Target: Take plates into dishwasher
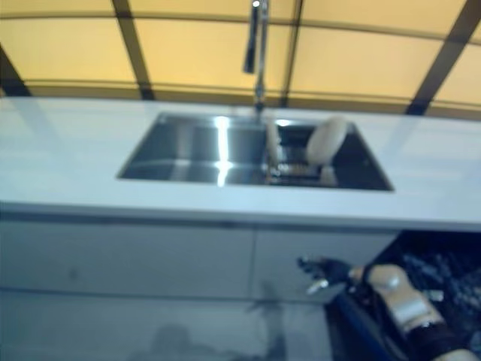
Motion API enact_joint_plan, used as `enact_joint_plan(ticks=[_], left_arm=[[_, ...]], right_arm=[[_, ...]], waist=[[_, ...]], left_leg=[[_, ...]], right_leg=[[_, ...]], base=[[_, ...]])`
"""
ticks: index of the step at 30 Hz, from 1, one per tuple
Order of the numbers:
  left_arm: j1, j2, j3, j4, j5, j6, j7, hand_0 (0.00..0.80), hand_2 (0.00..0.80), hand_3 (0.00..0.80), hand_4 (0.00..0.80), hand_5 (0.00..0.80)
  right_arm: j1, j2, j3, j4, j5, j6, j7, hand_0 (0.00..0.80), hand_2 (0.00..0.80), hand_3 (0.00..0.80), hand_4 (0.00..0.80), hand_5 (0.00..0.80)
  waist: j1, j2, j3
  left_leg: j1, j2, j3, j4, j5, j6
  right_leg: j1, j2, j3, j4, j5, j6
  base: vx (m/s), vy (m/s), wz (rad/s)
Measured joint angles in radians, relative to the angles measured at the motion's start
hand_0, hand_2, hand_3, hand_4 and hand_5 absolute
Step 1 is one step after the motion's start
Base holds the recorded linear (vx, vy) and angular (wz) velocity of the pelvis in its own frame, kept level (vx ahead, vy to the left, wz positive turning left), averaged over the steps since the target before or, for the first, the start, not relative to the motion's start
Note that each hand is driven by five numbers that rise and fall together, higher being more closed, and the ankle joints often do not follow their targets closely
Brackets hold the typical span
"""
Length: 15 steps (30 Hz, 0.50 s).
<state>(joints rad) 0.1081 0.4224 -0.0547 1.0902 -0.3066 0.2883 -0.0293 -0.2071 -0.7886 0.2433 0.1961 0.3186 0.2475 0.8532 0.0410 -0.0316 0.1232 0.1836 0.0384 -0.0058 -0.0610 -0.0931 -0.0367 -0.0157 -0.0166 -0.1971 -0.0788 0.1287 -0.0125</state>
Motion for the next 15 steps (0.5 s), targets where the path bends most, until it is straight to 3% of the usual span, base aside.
enact_joint_plan(ticks=[3, 6, 10, 15], left_arm=[[-0.004, 0.0, 0.009, 0.011, 0.012, -0.007, -0.016, 0.0, 0.0, 0.0, 0.0, 0.0], [-0.001, -0.008, 0.019, 0.015, 0.02, -0.02, -0.023, 0.0, 0.0, 0.0, 0.0, 0.0], [0.001, -0.017, 0.02, 0.015, 0.047, -0.021, -0.03, 0.0, 0.0, 0.0, 0.0, 0.0], [-0.018, -0.018, 0.018, 0.014, 0.058, -0.026, -0.03, 0.0, 0.0, 0.0, 0.0, 0.0]], right_arm=[[-0.042, 0.033, -0.019, -0.019, 0.18, 0.096, 0.114, 0.0, 0.0, 0.0, 0.0, 0.0], [-0.09, 0.041, -0.043, -0.042, 0.354, 0.154, 0.116, 0.0, 0.0, 0.0, 0.0, 0.0], [-0.196, 0.057, -0.148, -0.042, 0.552, 0.188, 0.082, 0.0, 0.0, 0.0, 0.0, 0.0], [-0.333, 0.044, -0.197, -0.023, 0.8, 0.18, -0.056, 0.0, 0.0, 0.0, 0.0, 0.0]], waist=[[0.001, -0.003, -0.002], [0.004, 0.006, 0.003], [0.004, 0.013, 0.006], [0.005, 0.013, 0.007]], left_leg=[[0.002, -0.005, 0.0, -0.005, 0.002, 0.005], [0.018, -0.004, 0.0, -0.016, 0.003, 0.007], [0.031, -0.004, 0.001, -0.022, 0.004, 0.008], [0.043, -0.005, 0.001, -0.022, 0.005, 0.008]], right_leg=[[0.002, -0.006, -0.001, -0.003, 0.002, 0.006], [0.015, -0.005, -0.002, -0.006, 0.004, 0.005], [0.02, -0.004, -0.002, -0.006, 0.004, 0.005], [0.036, -0.004, -0.001, -0.006, 0.004, 0.006]], base=[[0.078, -0.012, 0.02], [0.05, -0.001, 0.02], [0.009, 0.0, 0.0], [0.008, -0.002, 0.0]])
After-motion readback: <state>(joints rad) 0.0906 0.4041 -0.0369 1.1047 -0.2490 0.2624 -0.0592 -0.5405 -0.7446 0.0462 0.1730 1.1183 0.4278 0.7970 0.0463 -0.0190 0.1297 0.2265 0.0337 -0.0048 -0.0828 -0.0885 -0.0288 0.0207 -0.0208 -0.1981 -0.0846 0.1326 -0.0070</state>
